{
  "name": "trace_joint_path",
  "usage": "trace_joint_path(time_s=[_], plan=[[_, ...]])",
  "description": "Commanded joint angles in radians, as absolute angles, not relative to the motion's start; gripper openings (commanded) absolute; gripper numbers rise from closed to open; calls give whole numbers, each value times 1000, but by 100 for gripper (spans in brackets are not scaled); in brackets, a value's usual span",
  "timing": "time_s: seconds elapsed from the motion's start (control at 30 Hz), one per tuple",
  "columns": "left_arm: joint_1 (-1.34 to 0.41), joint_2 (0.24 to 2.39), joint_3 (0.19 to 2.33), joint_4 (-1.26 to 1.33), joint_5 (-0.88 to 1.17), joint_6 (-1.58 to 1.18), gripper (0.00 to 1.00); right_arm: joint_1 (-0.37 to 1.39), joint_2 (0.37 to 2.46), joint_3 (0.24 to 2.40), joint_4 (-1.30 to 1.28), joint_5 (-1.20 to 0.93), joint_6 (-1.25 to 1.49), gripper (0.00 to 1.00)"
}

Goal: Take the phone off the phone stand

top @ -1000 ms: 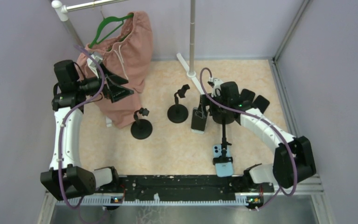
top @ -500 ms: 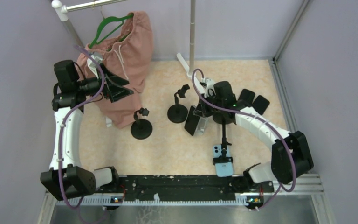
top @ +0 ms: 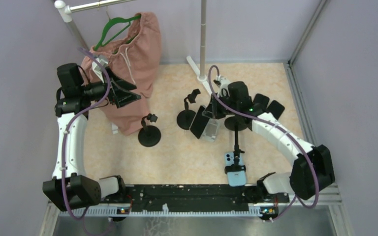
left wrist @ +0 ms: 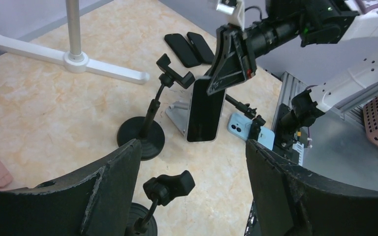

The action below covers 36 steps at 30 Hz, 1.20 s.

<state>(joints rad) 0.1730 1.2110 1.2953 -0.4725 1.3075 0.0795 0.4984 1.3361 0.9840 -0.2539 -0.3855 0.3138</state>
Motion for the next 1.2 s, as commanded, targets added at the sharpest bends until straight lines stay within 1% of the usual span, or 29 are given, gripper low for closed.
trace_joint_path(time_s=[0.0,0.2,0.33,0.43,0.53,0.77,0.87,1.0,1.17], plan=[[180,1205,1280,-489,1340,100,84,419,1178,1109,-219,-397,396,0],[180,1213,1274,-493,1350,109,83,87,986,1056,-245,-327,629,0],[180,1212,1271,-488,1359,113,83,-77,937,1089,-445,-135,677,0],[180,1214,1268,-484,1366,115,84,-137,934,1084,-544,21,696,0],[180,1221,1266,-477,1374,111,84,-216,962,1027,-539,26,739,0],[180,1223,1268,-461,1396,101,84,-316,992,909,-524,238,769,0],[180,1223,1262,-456,1401,100,84,-367,1025,851,-496,228,797,0],[180,1228,1263,-455,1391,95,84,-425,1066,748,-418,87,868,0],[179,1233,1272,-464,1381,94,90,-463,1099,667,-411,92,906,0]])
